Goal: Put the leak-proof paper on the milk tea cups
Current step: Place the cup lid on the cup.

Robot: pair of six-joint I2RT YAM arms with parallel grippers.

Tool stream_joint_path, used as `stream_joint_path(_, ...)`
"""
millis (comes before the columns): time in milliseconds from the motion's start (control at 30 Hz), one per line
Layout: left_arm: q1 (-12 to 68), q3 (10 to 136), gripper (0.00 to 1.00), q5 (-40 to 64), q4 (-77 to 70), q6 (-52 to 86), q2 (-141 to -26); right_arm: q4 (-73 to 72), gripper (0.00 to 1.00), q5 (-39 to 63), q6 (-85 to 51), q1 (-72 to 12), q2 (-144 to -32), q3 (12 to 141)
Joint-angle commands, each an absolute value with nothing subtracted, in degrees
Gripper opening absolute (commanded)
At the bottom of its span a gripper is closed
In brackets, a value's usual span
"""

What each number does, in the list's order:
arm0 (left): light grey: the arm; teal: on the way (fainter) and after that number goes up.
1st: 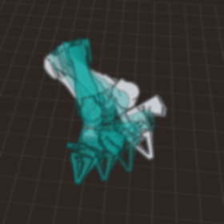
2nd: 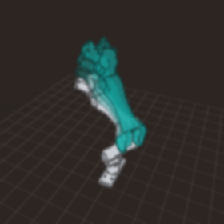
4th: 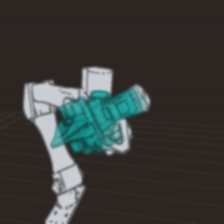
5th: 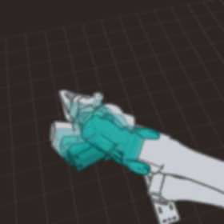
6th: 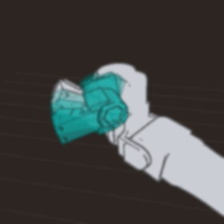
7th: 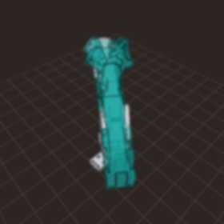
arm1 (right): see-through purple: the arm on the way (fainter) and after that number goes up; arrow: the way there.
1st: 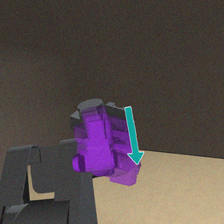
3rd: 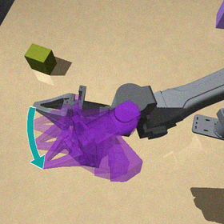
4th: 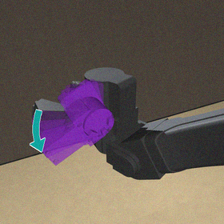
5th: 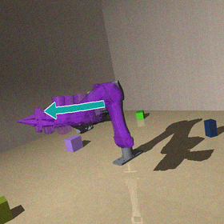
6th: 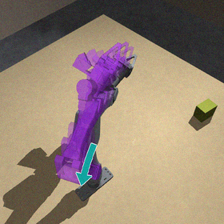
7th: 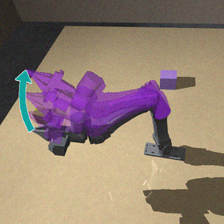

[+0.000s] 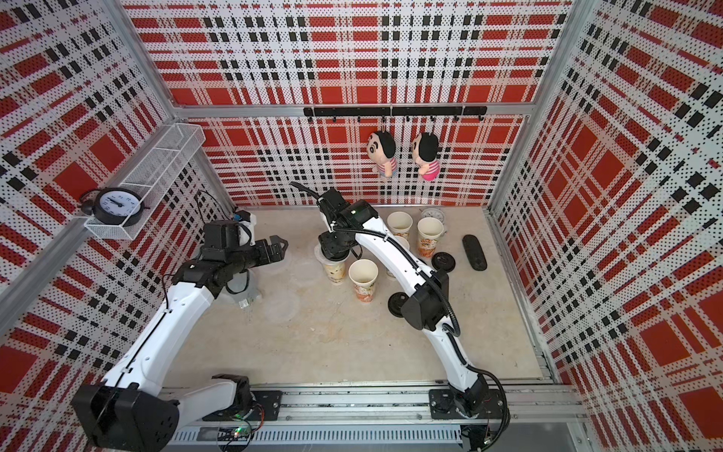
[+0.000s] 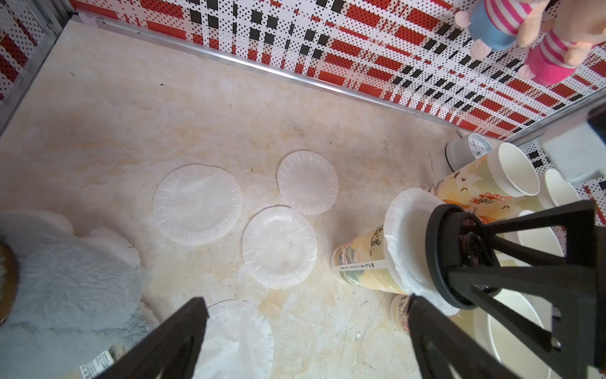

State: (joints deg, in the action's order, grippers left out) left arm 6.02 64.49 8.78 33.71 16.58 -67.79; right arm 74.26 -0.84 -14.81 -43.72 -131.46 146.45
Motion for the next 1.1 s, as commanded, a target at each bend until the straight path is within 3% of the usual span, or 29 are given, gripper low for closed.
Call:
stream_joint_path(0,5.36,63.97,0.98,8.64,34.10,15.85,-67.06,73.57,0.68,0.00,-14.68,-44.21,-132.54,148.19)
stream_joint_path(1067,4.90,63.66,0.98,8.66,34.72,15.04,-66.47,73.08,0.75,0.79,-15.12,-44.21,-134.30,148.85)
